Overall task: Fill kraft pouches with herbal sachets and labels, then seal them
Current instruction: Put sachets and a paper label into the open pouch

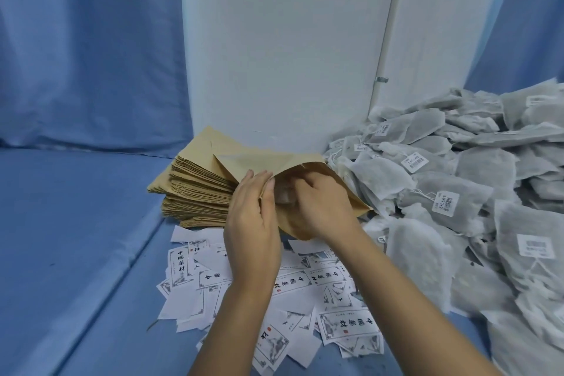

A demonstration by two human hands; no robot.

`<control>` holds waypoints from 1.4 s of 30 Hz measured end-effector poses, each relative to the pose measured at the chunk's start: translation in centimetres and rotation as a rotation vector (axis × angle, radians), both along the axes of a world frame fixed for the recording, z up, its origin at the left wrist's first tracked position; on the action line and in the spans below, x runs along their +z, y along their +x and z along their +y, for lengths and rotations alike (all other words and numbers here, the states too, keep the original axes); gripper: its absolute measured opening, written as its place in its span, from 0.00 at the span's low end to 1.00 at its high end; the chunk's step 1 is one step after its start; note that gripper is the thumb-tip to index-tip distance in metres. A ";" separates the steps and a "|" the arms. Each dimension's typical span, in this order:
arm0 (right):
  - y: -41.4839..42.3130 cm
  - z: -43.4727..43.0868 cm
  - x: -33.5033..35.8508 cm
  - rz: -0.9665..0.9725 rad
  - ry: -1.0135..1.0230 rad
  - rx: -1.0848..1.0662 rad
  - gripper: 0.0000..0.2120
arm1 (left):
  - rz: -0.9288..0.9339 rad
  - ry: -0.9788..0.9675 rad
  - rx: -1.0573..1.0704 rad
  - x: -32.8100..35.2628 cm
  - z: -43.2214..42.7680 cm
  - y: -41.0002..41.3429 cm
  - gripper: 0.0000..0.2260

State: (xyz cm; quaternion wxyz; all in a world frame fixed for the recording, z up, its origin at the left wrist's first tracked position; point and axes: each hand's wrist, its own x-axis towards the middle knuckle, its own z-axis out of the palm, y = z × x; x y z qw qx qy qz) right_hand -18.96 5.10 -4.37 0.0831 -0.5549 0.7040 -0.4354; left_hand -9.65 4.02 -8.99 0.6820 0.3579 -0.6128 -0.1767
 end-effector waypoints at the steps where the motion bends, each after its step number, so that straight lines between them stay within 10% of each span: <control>1: 0.3 0.0 0.2 -0.042 -0.028 0.008 0.13 | -0.010 -0.007 0.007 0.0 0.1 0.1 0.18; 6: 1.4 -1.0 1.2 0.102 0.105 0.097 0.14 | -0.181 -0.245 0.122 -0.3 0.5 0.1 0.14; 13: 1.1 -1.6 0.5 -0.027 0.013 0.340 0.12 | -0.131 -0.056 0.092 0.7 0.6 0.2 0.17; 21: -3.1 2.4 -2.0 -0.332 -0.922 -0.146 0.16 | -0.100 0.150 0.029 1.1 0.0 0.3 0.17; 32: -9.5 2.5 -7.6 0.349 -0.278 -0.301 0.10 | -0.016 0.108 0.017 0.8 0.1 -0.3 0.15; 42: -10.2 1.4 -7.9 0.337 -0.145 -0.288 0.20 | 0.003 0.124 0.029 0.8 -0.3 -0.3 0.16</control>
